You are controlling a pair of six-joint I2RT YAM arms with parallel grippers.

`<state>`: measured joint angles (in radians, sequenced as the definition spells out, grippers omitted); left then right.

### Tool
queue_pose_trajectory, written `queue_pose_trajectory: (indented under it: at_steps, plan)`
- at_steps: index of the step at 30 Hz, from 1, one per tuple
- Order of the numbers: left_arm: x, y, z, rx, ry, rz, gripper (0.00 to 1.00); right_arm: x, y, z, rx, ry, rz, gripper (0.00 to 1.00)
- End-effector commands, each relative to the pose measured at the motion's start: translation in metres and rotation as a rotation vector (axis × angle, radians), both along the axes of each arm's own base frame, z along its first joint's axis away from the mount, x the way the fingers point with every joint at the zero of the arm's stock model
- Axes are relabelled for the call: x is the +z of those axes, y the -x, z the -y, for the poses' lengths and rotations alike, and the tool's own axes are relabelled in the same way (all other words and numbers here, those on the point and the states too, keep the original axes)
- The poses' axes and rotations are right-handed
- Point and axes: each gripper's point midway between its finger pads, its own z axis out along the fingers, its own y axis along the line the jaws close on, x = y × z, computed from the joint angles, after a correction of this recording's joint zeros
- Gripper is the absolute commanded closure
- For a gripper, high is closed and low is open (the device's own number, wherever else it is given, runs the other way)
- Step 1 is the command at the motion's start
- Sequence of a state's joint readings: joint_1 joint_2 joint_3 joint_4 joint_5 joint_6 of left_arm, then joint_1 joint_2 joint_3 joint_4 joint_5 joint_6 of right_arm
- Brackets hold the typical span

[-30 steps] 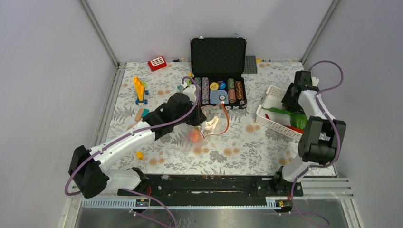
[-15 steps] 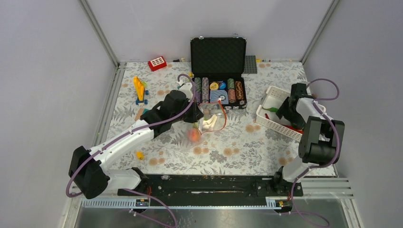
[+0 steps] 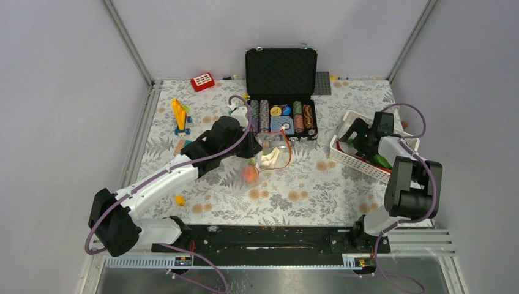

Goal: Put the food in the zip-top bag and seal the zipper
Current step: Pick up the fake vegetable from the bin.

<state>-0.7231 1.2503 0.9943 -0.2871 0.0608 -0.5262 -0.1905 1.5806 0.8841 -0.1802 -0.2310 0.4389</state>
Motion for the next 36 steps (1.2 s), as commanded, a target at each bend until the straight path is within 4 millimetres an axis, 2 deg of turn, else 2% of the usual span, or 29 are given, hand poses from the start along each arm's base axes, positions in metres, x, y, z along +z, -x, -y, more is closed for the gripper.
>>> queue_pose_trajectory:
  at_steps: [1,2,6,10,12,17,20,24,26,29,31,34,36]
  plan:
    - [0.027,-0.009,0.004,0.000,0.058,0.077,1.00,0.024,-0.007,0.026,-0.154,0.097,0.063,0.00]
    - [0.027,-0.009,0.005,-0.003,0.059,0.075,1.00,0.021,-0.002,0.032,-0.204,0.113,0.026,0.00]
    - [0.028,-0.010,0.004,-0.001,0.060,0.074,1.00,0.003,0.007,0.036,-0.284,0.111,-0.072,0.01]
    - [0.028,-0.011,0.003,0.004,0.059,0.075,1.00,-0.015,0.015,0.030,-0.298,0.097,-0.181,0.02]
    - [0.029,-0.012,0.002,0.009,0.057,0.075,1.00,-0.023,0.015,0.025,-0.304,0.084,-0.209,0.03]
    - [0.033,-0.016,-0.002,0.033,0.050,0.076,1.00,-0.039,-0.002,0.024,-0.357,0.062,-0.231,0.11]
    - [0.034,-0.019,-0.003,0.041,0.045,0.073,1.00,-0.042,-0.013,0.026,-0.393,0.049,-0.213,0.22]
    - [0.037,-0.021,-0.005,0.053,0.042,0.079,1.00,-0.035,-0.020,0.030,-0.422,0.054,-0.158,0.49]
    - [0.038,-0.022,-0.005,0.053,0.043,0.079,1.00,-0.029,-0.020,0.033,-0.417,0.072,-0.141,0.59]
    - [0.037,-0.023,-0.004,0.052,0.044,0.075,1.00,-0.023,-0.019,0.035,-0.400,0.093,-0.118,0.61]
    - [0.036,-0.024,-0.004,0.050,0.042,0.071,1.00,-0.021,-0.020,0.036,-0.391,0.100,-0.109,0.68]
    - [0.035,-0.024,-0.004,0.051,0.042,0.070,1.00,-0.023,-0.023,0.034,-0.382,0.089,-0.109,0.80]
    - [0.036,-0.024,-0.005,0.053,0.042,0.072,1.00,-0.025,-0.024,0.034,-0.386,0.084,-0.113,0.93]
